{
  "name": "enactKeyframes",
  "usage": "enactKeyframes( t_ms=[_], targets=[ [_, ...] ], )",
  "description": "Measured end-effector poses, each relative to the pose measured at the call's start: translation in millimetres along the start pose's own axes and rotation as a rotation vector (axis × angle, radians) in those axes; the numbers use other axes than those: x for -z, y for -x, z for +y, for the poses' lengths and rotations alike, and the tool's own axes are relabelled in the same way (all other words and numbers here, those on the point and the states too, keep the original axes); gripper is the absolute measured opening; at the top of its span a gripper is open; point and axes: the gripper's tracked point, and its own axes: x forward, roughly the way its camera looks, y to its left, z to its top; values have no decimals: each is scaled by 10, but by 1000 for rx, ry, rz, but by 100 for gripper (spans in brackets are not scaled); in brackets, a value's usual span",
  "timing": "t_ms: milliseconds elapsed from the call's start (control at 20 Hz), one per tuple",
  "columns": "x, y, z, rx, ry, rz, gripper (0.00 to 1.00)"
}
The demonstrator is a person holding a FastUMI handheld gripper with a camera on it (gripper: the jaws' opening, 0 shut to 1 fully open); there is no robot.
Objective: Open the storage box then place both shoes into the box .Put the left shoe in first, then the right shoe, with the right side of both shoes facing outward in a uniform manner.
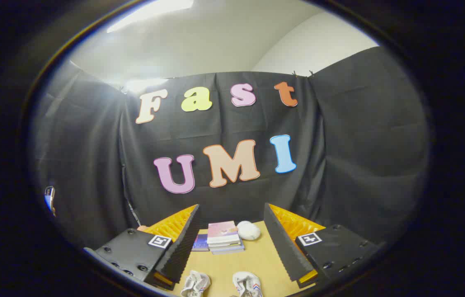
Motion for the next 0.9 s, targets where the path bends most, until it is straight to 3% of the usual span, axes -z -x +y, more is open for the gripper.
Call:
enactKeyframes(
  t_ms=[900],
  targets=[
    [164,85,304,-11,-2,46,95]
  ],
)
